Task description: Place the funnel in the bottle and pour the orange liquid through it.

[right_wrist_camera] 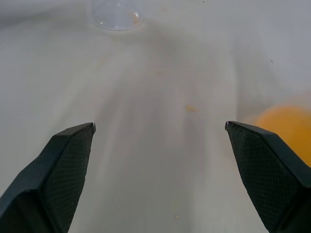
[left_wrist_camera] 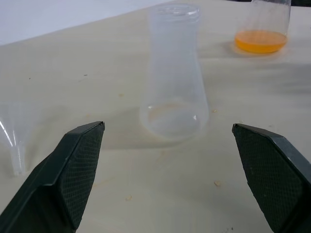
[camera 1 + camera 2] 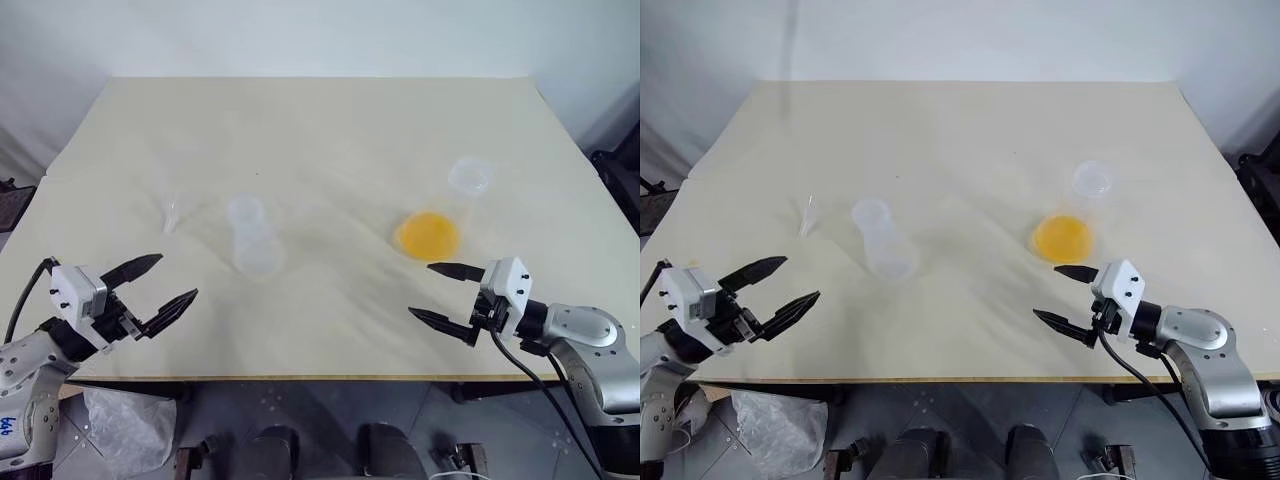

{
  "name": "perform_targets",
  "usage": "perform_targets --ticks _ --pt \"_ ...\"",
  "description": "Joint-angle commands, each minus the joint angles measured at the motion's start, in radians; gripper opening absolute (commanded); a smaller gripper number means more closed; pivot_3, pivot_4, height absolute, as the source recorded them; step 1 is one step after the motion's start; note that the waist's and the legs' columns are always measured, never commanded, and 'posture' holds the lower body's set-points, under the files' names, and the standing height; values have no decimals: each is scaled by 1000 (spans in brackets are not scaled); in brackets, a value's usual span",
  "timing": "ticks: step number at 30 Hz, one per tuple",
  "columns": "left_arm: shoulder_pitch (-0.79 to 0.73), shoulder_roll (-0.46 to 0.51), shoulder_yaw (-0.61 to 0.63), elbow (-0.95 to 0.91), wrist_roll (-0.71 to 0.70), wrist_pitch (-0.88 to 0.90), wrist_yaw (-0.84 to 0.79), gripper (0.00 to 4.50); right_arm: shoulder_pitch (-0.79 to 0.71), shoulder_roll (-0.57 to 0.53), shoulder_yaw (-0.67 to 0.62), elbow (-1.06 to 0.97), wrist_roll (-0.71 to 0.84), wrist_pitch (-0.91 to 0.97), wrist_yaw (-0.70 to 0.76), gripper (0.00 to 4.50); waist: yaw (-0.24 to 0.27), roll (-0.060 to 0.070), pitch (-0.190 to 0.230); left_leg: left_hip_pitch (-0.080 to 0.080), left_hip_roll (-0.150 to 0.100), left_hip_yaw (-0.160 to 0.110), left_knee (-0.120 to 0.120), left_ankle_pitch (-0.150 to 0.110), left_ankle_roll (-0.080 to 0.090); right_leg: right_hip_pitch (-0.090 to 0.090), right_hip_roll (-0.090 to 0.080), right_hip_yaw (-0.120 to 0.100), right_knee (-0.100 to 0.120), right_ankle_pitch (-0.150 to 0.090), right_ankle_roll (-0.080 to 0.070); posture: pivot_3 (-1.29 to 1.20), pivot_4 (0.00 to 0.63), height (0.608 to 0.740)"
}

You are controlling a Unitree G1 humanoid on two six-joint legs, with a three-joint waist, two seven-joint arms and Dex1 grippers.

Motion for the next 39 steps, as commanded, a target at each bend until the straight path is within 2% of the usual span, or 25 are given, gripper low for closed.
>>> perform_targets --ticks 1,9,11,15,21,24,29,39 --pt "-22 9 5 -31 -7 -3 21 4477 1 1 -32 -35 22 -10 -9 4500 0 0 0 0 0 0 0 0 0 0 0 0 0 0 0 0 150 740" --pt "1 18 38 -102 -17 72 96 4477 -55 7 2 -1 19 -5 3 4500 -4 0 0 0 0 0 0 0 0 0 0 0 0 0 0 0 150 740" --pt "30 24 69 -101 -32 77 81 4477 -83 11 15 20 14 -5 8 4500 -7 0 0 0 1 1 0 0 0 -1 0 0 0 0 0 0 150 740" --pt "151 42 218 -88 -107 107 22 4477 -134 16 33 61 13 -6 32 4500 -4 0 0 0 2 1 -1 0 -1 -1 0 0 -1 0 0 0 150 740" --pt "255 50 310 -65 -126 101 -52 4477 -206 34 68 126 2 -22 62 4500 1 0 0 0 2 1 0 0 0 1 -1 1 -3 0 0 0 150 740" --pt "223 56 275 -110 -149 146 -30 4477 -233 44 85 130 8 -18 81 4500 2 0 0 0 2 -2 0 0 0 3 -2 1 -3 0 0 0 150 740" --pt "45 72 113 -95 -96 152 1 4477 -250 55 102 98 22 5 95 4500 5 0 0 0 0 -5 1 0 -1 4 -1 2 -3 0 -1 0 150 740" --pt "-375 69 -176 235 27 79 -104 4477 -182 72 96 -6 30 39 37 4500 -2 0 0 -1 0 -2 -1 0 -1 1 2 -5 1 0 -1 0 150 740"
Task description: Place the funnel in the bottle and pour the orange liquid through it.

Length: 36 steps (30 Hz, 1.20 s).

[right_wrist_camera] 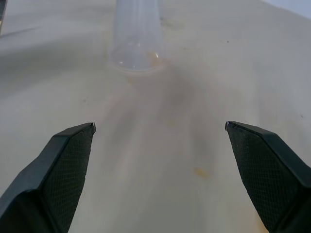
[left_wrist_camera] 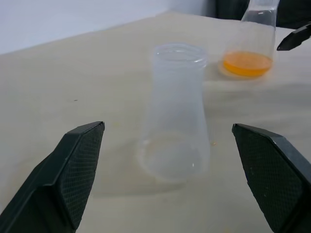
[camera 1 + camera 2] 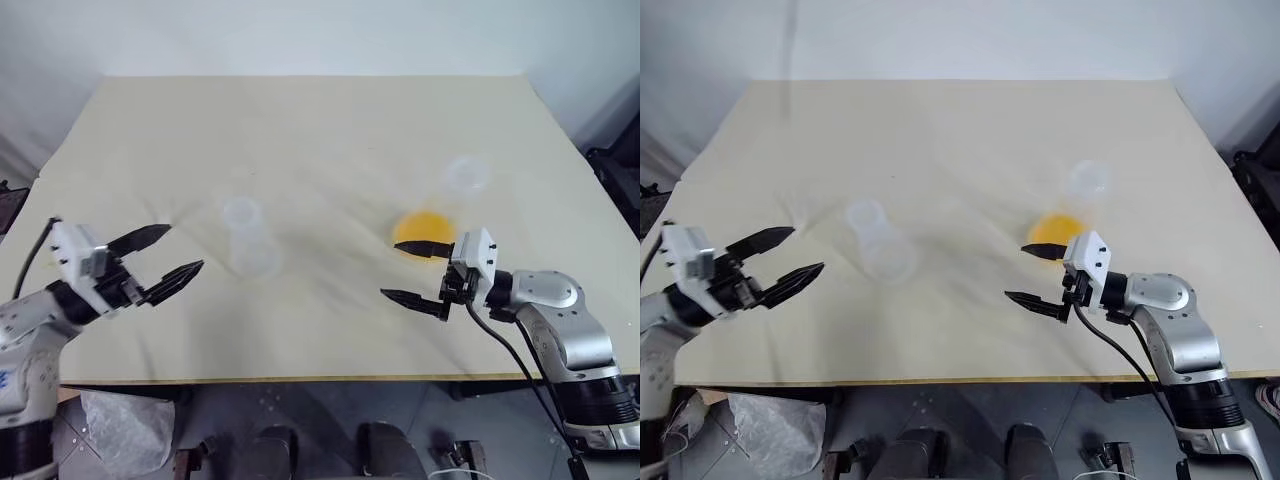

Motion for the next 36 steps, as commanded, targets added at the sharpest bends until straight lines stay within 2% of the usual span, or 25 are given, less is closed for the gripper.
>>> perform_targets --ticks 1,11,20,23,28,33,36 --pt "-89 -7 -56 94 36 -54 -49 4477 31 -3 -32 -71 23 11 -25 4500 0 0 0 0 -1 0 0 0 0 0 0 0 0 0 0 0 150 740" --pt "-358 -102 -181 333 93 -129 -125 4477 70 -4 -60 -126 32 38 -74 4500 1 0 0 -1 -2 0 3 0 0 -2 -1 0 7 0 0 0 150 740" --pt "-439 -141 -215 450 130 -159 -161 4477 85 -9 -74 -141 27 36 -99 4500 -2 0 0 -1 -2 1 3 0 0 -4 -1 -1 9 0 0 0 150 740" --pt "-448 -152 -210 462 125 -152 -159 3907 91 -11 -79 -146 26 33 -106 4500 0 -1 0 -1 -2 1 3 0 0 -4 -1 0 10 0 0 0 150 740" --pt "-474 -172 -194 479 101 -155 -175 2406 91 -15 -85 -143 24 31 -113 4500 1 -1 0 -1 -2 1 4 0 0 -4 -1 0 10 0 0 0 150 740" --pt "-492 -175 -187 441 75 -122 -197 2339 86 -25 -95 -136 27 33 -112 4500 1 -1 0 -1 -2 1 4 0 0 -4 -1 0 10 0 0 0 150 740" --pt "-515 -184 -230 358 78 -77 -204 2339 85 -39 -108 -127 30 33 -101 4500 1 -1 0 -1 -2 1 4 0 0 -4 -1 0 10 0 0 0 150 740"
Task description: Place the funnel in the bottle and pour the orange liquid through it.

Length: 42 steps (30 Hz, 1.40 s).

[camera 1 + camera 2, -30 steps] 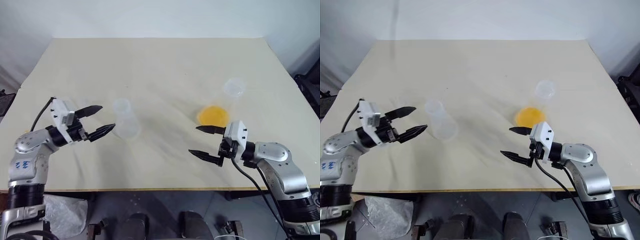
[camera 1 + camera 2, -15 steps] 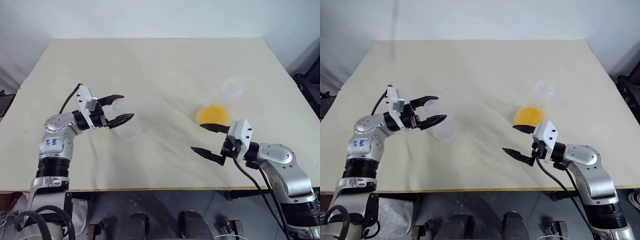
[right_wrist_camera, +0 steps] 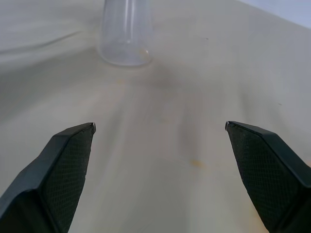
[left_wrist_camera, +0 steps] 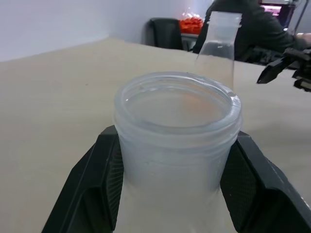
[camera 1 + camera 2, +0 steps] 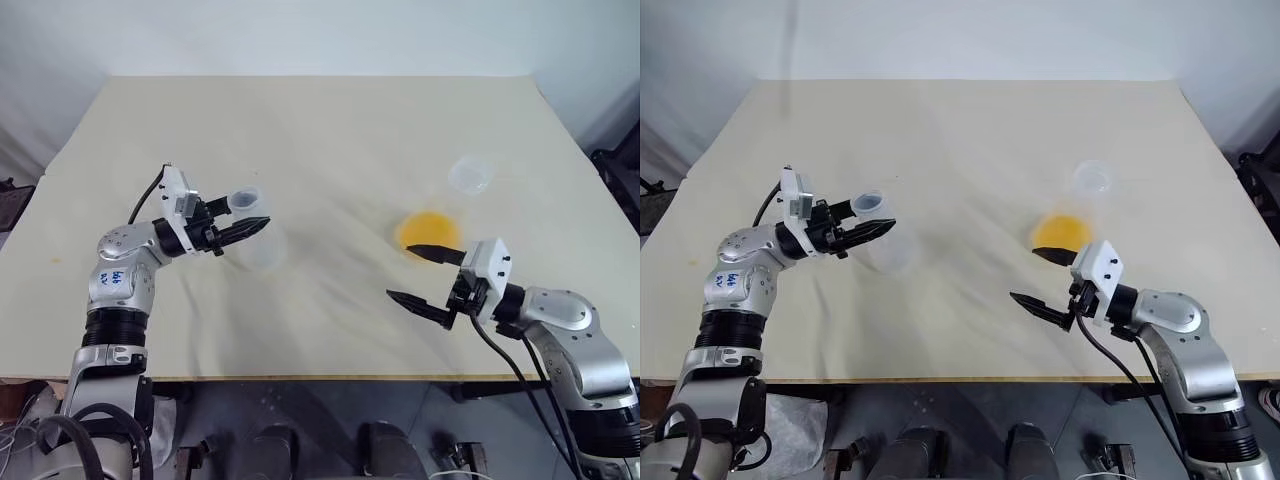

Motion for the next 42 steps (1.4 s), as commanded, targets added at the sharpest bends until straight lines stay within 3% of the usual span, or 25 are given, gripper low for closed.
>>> perform_targets --ticks 1,10,19,25,32,42 --pt "-50 -11 -32 -131 -22 50 -15 2339 -10 -24 -34 -15 19 -7 14 4500 2 0 0 0 0 0 0 0 0 0 0 0 0 0 0 0 150 740" --pt "-103 -164 -180 -235 21 126 25 2339 44 -85 -90 1 30 -8 64 4500 4 -1 0 -2 -1 -1 2 0 1 0 0 0 0 0 0 0 150 740" --pt "-178 -285 -271 -86 120 60 54 2339 121 -70 -132 -68 34 -5 11 4500 4 -1 1 -2 -1 0 3 0 1 0 0 0 0 0 0 0 150 740" --pt "-211 -314 -295 -5 157 6 20 2339 173 -64 -148 -116 37 0 -28 4500 8 -2 1 -3 -1 0 4 0 1 0 0 0 0 0 0 0 150 740" --pt "-218 -322 -302 17 169 -7 -20 4472 189 -69 -161 -135 39 5 -53 4500 12 -2 1 -3 -1 0 4 0 1 0 0 0 0 0 0 0 150 740" --pt "-171 -230 -258 -103 124 109 -59 4472 165 -95 -176 -120 47 16 -38 4500 12 -2 1 -3 -1 0 5 0 1 0 0 0 0 0 0 0 150 740"
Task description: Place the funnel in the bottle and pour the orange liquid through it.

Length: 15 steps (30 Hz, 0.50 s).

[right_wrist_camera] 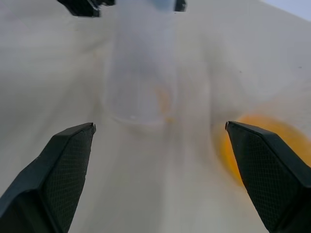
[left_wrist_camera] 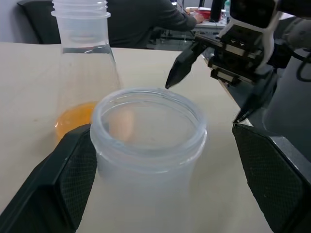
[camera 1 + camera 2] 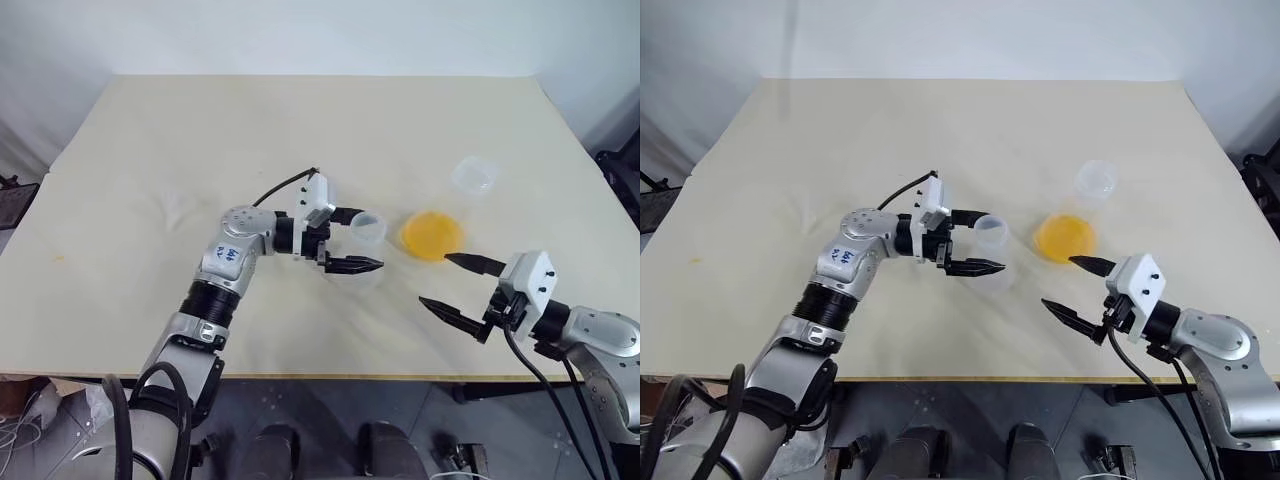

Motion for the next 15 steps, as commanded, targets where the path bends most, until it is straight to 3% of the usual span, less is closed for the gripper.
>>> perform_targets --ticks 1,11,15 --pt "23 51 38 -74 -31 32 -16 4472 -21 -21 -26 -12 21 0 13 4500 -2 0 0 0 0 0 0 0 0 0 0 0 0 0 0 0 150 740" --pt "119 217 130 -174 -64 86 -14 4472 -94 -47 -16 40 35 13 73 4500 -9 0 0 0 0 -1 0 0 0 0 0 0 0 0 0 0 150 740" --pt "216 325 264 -242 -98 115 45 4472 -103 -53 -9 37 54 32 105 4500 -13 0 0 0 1 -1 0 0 0 0 0 0 0 0 0 0 150 740"
